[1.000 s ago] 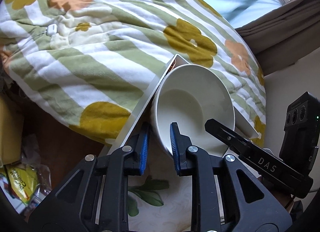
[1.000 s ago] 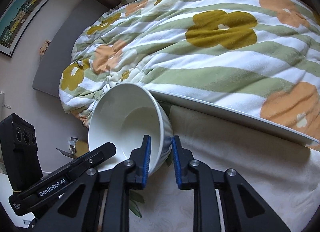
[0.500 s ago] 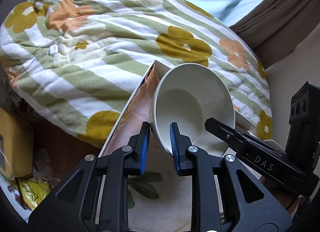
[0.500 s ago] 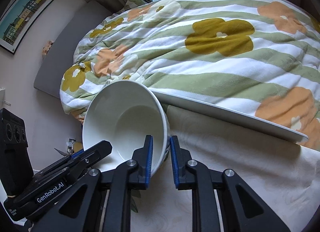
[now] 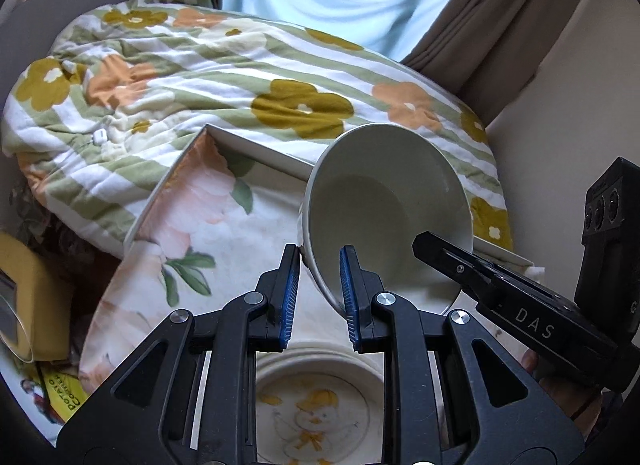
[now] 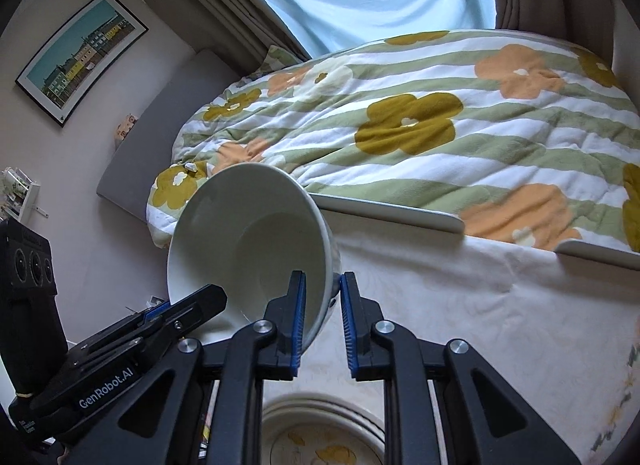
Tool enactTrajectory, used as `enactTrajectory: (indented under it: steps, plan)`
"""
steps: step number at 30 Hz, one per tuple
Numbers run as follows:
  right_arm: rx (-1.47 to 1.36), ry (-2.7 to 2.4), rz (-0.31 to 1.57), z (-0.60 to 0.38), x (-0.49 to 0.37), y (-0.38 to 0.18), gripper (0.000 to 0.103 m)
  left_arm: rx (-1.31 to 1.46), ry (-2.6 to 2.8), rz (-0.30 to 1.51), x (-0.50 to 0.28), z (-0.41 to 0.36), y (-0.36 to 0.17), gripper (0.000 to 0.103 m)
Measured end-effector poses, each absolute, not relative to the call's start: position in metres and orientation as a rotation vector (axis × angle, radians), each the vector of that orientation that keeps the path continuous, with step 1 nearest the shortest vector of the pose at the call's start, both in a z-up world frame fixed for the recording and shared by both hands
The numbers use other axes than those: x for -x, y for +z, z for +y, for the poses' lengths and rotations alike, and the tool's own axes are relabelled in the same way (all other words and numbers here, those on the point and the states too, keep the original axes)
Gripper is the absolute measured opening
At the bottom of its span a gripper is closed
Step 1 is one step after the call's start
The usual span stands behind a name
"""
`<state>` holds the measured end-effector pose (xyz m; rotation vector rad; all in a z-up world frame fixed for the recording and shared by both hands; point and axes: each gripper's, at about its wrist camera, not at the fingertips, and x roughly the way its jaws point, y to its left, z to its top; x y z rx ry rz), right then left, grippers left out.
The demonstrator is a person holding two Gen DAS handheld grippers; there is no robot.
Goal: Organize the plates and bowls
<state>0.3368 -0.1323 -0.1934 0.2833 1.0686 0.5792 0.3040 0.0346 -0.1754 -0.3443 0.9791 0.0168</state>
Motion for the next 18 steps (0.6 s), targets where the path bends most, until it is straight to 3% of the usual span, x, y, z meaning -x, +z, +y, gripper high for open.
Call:
enactTrajectory:
  steps: [9, 18]
  plan:
    - [-0.276, 0.476, 1.020, -0.252, -0.252, -0.165, 0.016, 0.322, -0.088, 0.977, -0.229, -0.094, -0.160, 0.018]
    - [-0.286, 0.353, 1.037, -0.344, -0.187, -0.172, 0.016, 0.274, -0.209, 1.081, -0.185, -0.185, -0.183, 0.018]
